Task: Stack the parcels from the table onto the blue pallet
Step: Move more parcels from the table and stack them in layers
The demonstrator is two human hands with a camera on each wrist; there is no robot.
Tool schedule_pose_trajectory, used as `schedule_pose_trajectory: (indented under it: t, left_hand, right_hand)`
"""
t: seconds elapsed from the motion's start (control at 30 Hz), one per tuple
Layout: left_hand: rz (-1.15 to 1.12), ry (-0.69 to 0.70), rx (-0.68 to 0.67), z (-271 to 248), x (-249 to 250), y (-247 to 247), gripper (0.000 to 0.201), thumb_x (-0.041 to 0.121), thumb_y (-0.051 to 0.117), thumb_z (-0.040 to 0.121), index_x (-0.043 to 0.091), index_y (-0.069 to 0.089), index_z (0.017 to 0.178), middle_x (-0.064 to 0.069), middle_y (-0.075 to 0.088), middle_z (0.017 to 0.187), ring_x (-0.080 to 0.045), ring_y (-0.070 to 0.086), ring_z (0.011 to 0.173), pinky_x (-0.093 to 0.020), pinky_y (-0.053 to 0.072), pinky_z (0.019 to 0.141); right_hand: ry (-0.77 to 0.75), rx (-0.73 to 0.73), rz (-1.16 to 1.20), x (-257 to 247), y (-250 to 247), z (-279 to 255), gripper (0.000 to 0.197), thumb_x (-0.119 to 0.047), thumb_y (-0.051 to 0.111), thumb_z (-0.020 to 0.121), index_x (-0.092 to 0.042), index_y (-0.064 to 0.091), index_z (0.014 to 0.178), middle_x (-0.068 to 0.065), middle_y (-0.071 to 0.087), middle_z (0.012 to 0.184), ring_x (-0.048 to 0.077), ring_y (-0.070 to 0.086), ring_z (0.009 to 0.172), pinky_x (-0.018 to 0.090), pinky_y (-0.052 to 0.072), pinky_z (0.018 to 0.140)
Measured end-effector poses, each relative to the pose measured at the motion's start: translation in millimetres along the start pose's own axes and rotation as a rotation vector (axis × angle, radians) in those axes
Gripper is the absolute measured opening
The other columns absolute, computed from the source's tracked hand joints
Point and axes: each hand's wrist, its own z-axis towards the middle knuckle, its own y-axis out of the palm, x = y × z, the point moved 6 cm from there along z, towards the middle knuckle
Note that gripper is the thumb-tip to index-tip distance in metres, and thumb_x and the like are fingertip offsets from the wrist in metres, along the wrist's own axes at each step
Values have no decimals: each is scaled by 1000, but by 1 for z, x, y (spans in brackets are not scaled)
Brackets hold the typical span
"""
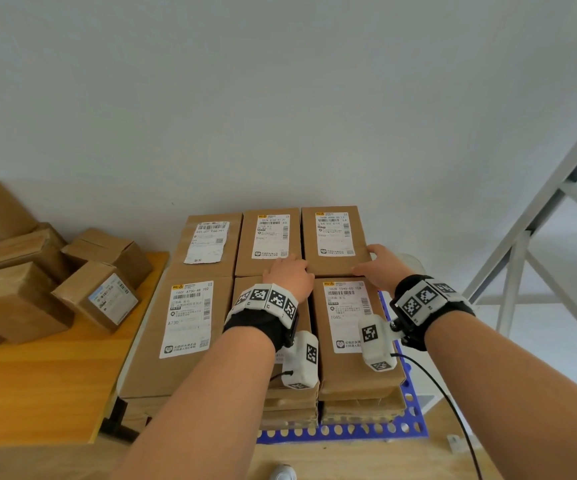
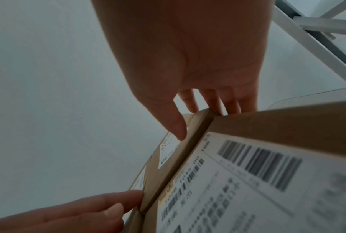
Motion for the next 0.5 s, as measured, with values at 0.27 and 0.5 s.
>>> schedule_pose_trajectory:
  t: [0.27, 0.5]
  left_hand:
    - [-19, 12, 19, -8, 1, 1, 45, 30, 38, 102, 15, 41, 144, -7, 32, 153, -26, 25, 143, -48, 23, 116]
    - [-78, -9, 60, -22, -5, -13, 44, 27, 35, 103, 16, 41, 145, -7, 25, 158, -28, 27, 143, -46, 24, 116]
  right_hand:
    - [4, -11, -8, 4, 2, -3, 57, -10, 62, 92, -12, 36, 143, 8, 59, 128, 20, 57, 96, 32, 49, 80]
    - [-27, 11, -56, -2, 0, -13, 59, -12, 60, 93, -13, 34, 145, 8, 60, 130, 19, 59, 94, 25, 49, 67]
